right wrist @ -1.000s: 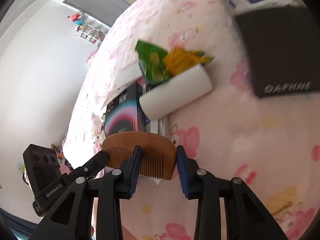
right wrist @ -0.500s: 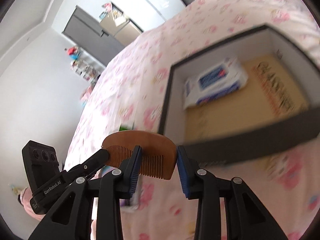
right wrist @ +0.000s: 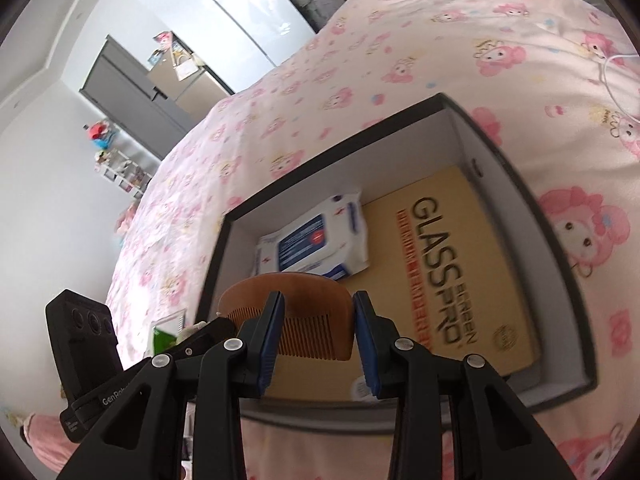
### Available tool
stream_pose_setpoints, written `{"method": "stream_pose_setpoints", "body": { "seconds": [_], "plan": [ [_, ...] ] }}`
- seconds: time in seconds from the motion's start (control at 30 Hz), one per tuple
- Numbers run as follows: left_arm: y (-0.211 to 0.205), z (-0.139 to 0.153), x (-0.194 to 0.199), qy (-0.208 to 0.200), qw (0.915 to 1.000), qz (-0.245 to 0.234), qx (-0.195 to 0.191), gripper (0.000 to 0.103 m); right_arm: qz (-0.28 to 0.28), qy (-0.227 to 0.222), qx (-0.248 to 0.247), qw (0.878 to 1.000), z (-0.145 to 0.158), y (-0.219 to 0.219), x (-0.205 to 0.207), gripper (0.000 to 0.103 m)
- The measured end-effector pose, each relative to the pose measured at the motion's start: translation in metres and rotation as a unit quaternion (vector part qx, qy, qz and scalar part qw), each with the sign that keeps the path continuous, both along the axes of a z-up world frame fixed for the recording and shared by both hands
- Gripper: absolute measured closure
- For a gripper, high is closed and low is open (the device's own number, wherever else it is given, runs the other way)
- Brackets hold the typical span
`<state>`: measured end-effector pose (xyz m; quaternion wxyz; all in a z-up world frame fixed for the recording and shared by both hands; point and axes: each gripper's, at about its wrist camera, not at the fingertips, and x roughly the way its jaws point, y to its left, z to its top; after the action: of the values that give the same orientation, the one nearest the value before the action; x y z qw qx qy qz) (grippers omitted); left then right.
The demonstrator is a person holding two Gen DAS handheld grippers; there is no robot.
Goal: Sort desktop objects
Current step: 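Lower the comb into the shoebox beside the wipes pack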
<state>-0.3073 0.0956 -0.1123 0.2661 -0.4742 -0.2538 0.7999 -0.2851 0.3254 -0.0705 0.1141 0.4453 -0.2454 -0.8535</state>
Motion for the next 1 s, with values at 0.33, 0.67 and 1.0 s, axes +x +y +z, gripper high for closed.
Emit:
{"method": "stream_pose_setpoints", "body": {
  "seconds": [0.33,0.67,1.0],
  "plan": [
    [0.022,0.0,-0.01,0.002,0.9999,-0.012,0.003,0.083,-0.023,0.003,0.007,1.0,0.003,0.022,-0.004,0.071],
    [0.01,-0.003,-0.012,-0.01,0.9947,0.022,-0.1,0.083,0.006,-0.035,0.043,0.998,-0.028,-0.023,-0.028,0.066],
    [0.016,0.007,-0.003,-0.005,0.9847,0.039,-0.17,0.042,0.032,-0.054,0.067,0.996,-0.041,-0.041,-0.033,0.066]
  ]
}}
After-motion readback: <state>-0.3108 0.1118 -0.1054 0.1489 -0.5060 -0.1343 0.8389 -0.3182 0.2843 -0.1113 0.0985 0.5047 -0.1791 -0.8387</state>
